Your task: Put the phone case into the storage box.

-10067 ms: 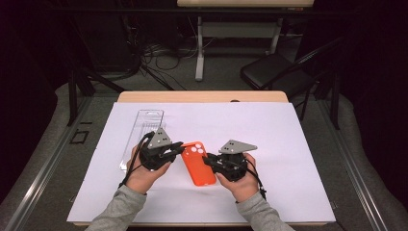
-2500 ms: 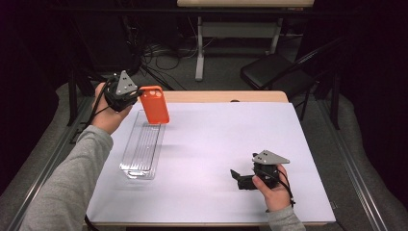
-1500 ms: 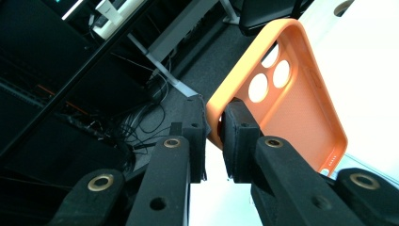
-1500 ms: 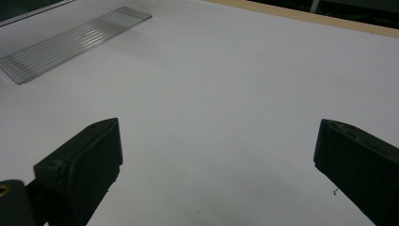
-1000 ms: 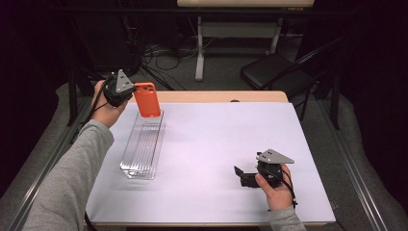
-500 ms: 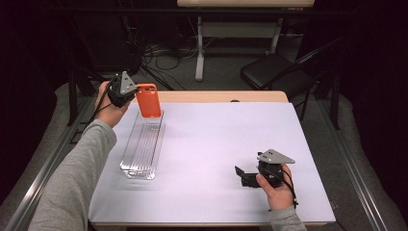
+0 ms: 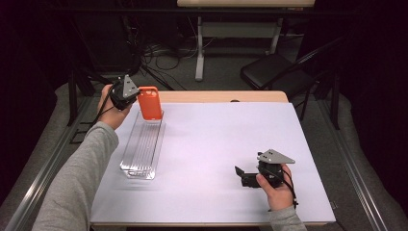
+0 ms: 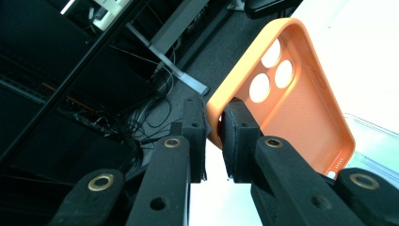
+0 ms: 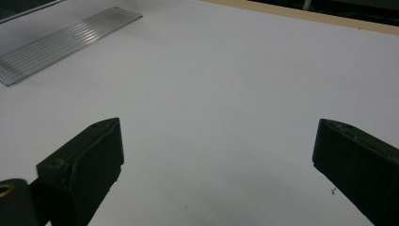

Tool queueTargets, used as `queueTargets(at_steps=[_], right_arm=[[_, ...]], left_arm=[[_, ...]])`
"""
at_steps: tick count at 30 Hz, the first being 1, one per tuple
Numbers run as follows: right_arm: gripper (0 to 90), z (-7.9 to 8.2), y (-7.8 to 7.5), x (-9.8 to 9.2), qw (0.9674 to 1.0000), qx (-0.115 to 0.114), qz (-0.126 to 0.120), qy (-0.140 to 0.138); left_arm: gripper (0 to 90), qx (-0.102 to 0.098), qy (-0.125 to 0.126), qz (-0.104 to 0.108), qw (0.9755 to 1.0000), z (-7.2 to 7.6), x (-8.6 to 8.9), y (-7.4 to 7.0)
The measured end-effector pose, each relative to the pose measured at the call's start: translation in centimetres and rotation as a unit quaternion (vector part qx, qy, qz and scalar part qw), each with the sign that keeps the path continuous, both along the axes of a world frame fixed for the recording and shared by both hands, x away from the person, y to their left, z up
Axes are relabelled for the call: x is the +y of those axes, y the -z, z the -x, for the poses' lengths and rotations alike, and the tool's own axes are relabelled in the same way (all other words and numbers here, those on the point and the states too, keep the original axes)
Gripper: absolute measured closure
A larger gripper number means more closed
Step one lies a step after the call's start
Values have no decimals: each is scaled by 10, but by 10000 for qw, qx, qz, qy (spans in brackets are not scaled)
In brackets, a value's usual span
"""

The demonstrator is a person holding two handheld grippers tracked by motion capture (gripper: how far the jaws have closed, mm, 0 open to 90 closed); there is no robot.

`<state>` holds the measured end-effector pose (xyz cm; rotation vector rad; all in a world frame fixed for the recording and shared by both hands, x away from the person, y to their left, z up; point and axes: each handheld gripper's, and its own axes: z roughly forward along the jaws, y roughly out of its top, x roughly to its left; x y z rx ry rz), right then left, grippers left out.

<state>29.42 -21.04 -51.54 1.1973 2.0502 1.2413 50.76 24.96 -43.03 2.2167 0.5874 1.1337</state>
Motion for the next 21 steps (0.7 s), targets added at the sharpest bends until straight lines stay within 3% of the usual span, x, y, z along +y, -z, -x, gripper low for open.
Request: queueTargets(at_steps=[12, 21], right_arm=[[22, 0, 2, 2, 10000, 36, 16, -7], [22, 0, 2, 1, 10000, 54, 12, 2]], left_arm=[[807, -88, 119, -47, 9999, 1, -1, 5], [807, -165, 192, 89, 9996, 3, 4, 11]])
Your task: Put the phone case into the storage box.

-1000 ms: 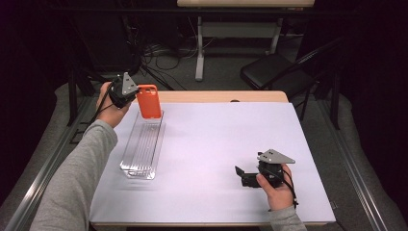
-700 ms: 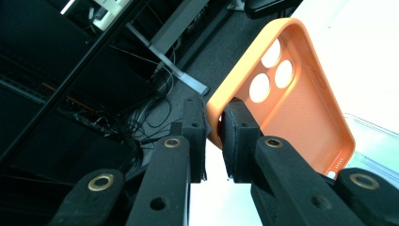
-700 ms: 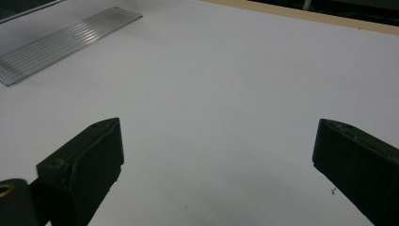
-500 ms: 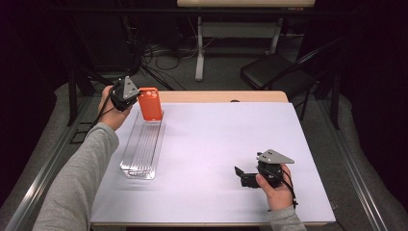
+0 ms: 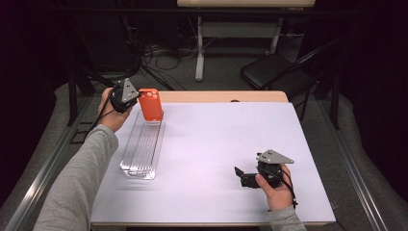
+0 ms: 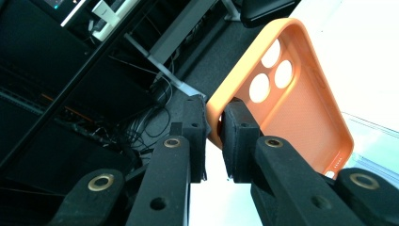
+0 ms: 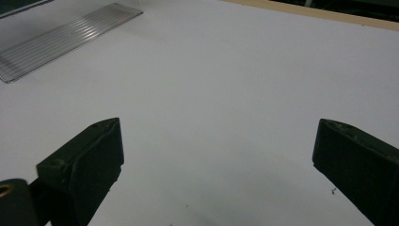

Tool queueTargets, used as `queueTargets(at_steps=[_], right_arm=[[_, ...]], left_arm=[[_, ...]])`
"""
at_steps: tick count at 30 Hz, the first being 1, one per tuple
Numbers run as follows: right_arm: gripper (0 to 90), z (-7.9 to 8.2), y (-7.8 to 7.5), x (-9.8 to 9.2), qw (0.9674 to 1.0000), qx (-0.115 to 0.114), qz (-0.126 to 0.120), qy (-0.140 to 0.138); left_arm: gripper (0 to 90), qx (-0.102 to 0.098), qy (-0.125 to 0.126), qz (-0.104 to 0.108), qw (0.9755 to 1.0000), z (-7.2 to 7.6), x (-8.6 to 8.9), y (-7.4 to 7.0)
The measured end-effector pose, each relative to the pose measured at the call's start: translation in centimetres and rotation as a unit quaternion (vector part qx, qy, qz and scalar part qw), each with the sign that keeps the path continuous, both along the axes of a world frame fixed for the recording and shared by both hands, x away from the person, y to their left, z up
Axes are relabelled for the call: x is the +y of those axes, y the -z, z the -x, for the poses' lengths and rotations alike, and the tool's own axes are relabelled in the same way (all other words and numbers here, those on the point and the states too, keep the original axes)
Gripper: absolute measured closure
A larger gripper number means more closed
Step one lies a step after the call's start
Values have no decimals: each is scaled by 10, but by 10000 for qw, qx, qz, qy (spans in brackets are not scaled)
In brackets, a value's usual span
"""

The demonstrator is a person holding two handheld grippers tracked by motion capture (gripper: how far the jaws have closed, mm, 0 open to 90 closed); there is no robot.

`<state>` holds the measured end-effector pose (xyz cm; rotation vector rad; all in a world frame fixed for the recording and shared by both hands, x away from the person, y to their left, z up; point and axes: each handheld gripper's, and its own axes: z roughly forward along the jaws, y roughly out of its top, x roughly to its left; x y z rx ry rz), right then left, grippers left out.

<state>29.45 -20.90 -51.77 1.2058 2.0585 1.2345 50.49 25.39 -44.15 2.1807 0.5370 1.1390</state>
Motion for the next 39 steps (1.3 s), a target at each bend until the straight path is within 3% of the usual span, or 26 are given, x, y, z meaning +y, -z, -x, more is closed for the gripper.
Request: queueTargets(at_steps=[14, 24, 39], right_arm=[[22, 0, 1, 0, 10000, -6, 41, -27], [22, -1, 2, 1, 10000, -16, 40, -35], [22, -1, 2, 2, 10000, 9, 36, -43]], left_arm=[[807, -32, 37, 103, 9999, 0, 4, 17], [806, -75, 118, -140, 9998, 0, 1, 23], [786, -11, 52, -116, 9999, -2, 3, 23]])
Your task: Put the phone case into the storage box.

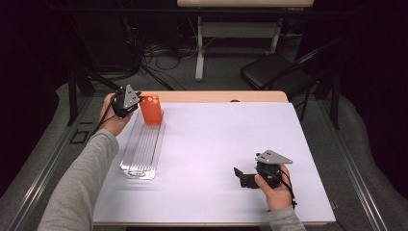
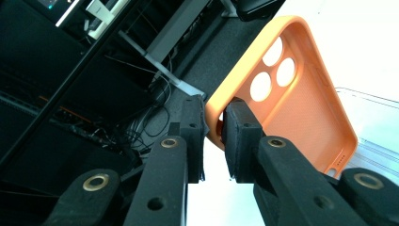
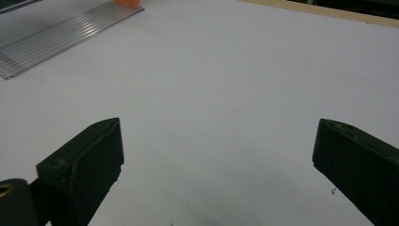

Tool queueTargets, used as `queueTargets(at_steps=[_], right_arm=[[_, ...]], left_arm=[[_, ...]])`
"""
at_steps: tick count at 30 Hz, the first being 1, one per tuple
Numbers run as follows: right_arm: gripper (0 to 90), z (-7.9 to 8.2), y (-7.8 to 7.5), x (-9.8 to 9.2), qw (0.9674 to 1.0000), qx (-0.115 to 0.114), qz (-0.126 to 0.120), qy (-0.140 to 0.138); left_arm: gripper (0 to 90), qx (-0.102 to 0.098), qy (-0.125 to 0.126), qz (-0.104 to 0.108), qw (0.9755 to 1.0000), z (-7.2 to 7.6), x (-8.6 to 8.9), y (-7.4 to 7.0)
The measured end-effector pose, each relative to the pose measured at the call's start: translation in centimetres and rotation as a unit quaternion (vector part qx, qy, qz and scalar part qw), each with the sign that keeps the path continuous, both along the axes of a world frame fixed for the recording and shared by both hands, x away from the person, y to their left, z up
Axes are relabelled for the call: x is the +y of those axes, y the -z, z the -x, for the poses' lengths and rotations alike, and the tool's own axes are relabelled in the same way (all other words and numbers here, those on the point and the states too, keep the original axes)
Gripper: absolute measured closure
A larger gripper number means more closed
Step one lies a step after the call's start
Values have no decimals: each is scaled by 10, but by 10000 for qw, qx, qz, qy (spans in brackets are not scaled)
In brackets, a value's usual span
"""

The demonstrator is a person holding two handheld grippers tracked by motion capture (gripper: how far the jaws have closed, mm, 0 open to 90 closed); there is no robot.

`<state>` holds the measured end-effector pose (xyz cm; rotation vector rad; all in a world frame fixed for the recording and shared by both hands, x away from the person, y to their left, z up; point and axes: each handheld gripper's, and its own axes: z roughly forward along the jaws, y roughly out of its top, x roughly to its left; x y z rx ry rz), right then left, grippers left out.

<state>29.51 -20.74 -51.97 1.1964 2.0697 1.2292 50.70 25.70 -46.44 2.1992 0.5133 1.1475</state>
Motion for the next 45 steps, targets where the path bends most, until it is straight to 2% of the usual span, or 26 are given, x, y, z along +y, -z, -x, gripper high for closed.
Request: queueTargets(at_steps=[7, 15, 17, 20, 28, 31, 34, 35, 37, 39, 45], right_arm=[[22, 0, 0, 0, 10000, -5, 0, 6], [22, 0, 1, 1, 10000, 14, 18, -16], [22, 0, 1, 1, 10000, 4, 25, -31], [22, 1, 1, 1, 10000, 16, 17, -21], [22, 1, 1, 1, 10000, 30, 26, -44], [22, 1, 1, 2, 10000, 19, 26, -51], [22, 1, 1, 1, 10000, 6, 37, -56], [22, 1, 1, 1, 10000, -1, 33, -54], [22, 1, 0, 1, 10000, -6, 29, -58], [22, 1, 0, 1, 10000, -5, 26, -58], [22, 1, 0, 1, 10000, -31, 11, -57]], left_arm=[[722, 77, -37, -1, 10000, -1, -1, 2], [471, 70, -237, -2, 9997, -3, -2, 5], [418, 86, -305, -64, 9995, -2, -2, 6], [404, 119, -389, -138, 9991, -2, -1, 5], [419, 326, -454, -102, 9984, 6, 2, 1], [438, 475, -508, 70, 9976, 10, 3, -2], [449, 486, -548, 254, 9970, 14, 5, -5], [455, 494, -551, 388, 9965, 15, 5, -7], [455, 604, -606, 654, 9942, 18, 7, -10], [454, 647, -596, 767, 9932, 20, 10, -12], [380, 922, -596, 1208, 9866, 26, 15, -17]])
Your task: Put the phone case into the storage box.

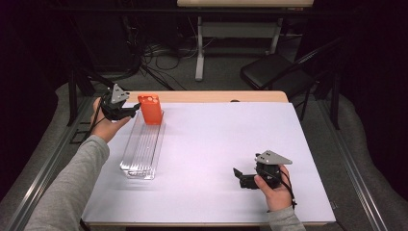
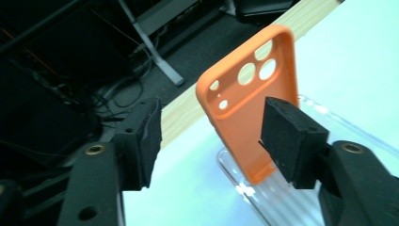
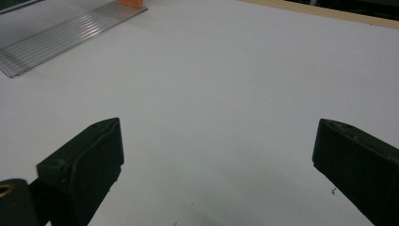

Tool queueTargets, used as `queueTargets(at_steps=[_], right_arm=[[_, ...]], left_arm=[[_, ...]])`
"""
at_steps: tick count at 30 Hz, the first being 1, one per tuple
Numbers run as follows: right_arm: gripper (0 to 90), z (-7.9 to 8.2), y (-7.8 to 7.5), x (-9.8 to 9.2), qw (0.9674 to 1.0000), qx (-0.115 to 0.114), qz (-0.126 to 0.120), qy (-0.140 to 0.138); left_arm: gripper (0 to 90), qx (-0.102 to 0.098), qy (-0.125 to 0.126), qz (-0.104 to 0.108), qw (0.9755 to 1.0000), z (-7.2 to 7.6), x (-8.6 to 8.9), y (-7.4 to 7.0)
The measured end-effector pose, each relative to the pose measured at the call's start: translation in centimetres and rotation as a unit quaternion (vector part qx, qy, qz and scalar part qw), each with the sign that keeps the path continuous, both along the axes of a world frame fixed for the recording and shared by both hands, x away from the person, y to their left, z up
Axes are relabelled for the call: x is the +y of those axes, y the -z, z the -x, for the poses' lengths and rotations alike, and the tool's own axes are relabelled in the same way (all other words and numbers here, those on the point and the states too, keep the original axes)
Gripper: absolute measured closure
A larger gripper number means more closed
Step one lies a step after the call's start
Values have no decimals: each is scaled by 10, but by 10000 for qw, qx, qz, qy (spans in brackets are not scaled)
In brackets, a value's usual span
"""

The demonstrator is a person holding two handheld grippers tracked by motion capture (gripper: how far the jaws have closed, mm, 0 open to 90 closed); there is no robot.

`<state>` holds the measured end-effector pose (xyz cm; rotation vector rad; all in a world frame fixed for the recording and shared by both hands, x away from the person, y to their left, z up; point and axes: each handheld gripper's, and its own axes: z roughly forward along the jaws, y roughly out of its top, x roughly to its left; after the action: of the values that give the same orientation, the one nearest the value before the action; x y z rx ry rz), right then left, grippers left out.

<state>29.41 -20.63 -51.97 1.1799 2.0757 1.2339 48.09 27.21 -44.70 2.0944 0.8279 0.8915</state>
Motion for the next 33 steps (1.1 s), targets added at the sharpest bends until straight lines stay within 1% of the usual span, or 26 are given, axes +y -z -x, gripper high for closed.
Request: queueTargets(at_steps=[2, 4, 6, 8, 10, 11, 13, 14, 18, 19, 20, 21, 23, 25, 28, 29, 30, 31, 33], right_arm=[[22, 0, 0, 0, 10000, 8, -6, 3], [22, 0, 0, 1, 10000, 8, -6, -1], [22, 0, -1, 0, 10000, 2, -3, -2], [22, 0, -1, 0, 10000, 5, -3, 0], [22, 1, -1, 0, 10000, 12, 0, -9], [22, 1, -1, 0, 10000, 15, -5, -4], [22, 1, -1, 0, 10000, 10, 1, -7], [22, 0, -2, -1, 10000, 8, 1, -9], [22, 0, -2, -1, 10000, -6, -19, 1], [22, 1, -2, -1, 10000, -13, -22, -1], [22, 1, -3, -1, 10000, -23, -11, -8], [22, 1, -3, -1, 10000, -18, -12, -12], [22, 1, -3, -2, 10000, -25, 0, -12], [22, 1, -3, -2, 10000, -27, -10, -13], [22, 1, -4, -2, 10000, -34, -27, -5], [22, 1, -4, -2, 10000, -44, -32, -6], [22, 1, -4, -2, 10000, -41, -27, -4], [22, 1, -5, -2, 10000, -42, -36, -3], [22, 2, -5, -2, 10000, -51, -31, -12]], left_arm=[[361, 118, -33, 137, 9998, 1, 1, -1], [332, 229, -26, 320, 9992, 2, 3, -3], [308, 357, -39, 549, 9978, 3, 4, -4], [286, 502, -16, 849, 9951, 5, 6, -6], [266, 629, -8, 1081, 9922, 7, 7, -8], [258, 711, 23, 1179, 9905, 8, 7, -9], [246, 829, 54, 1311, 9879, 11, 7, -12], [225, 878, 89, 1363, 9867, 13, 6, -13], [184, 994, 245, 1478, 9837, 22, 1, -19], [182, 982, 219, 1382, 9853, 26, -1, -21], [179, 975, 252, 1338, 9859, 28, -4, -23], [180, 979, 294, 1353, 9855, 30, -5, -23], [179, 1029, 350, 1451, 9834, 35, -8, -26], [171, 1061, 369, 1522, 9819, 39, -10, -28], [152, 1068, 410, 1604, 9804, 47, -13, -33], [149, 1053, 441, 1612, 9803, 49, -13, -33], [141, 1041, 497, 1655, 9794, 53, -14, -34], [120, 1033, 515, 1670, 9792, 54, -14, -35], [109, 1023, 587, 1709, 9782, 60, -14, -35]])
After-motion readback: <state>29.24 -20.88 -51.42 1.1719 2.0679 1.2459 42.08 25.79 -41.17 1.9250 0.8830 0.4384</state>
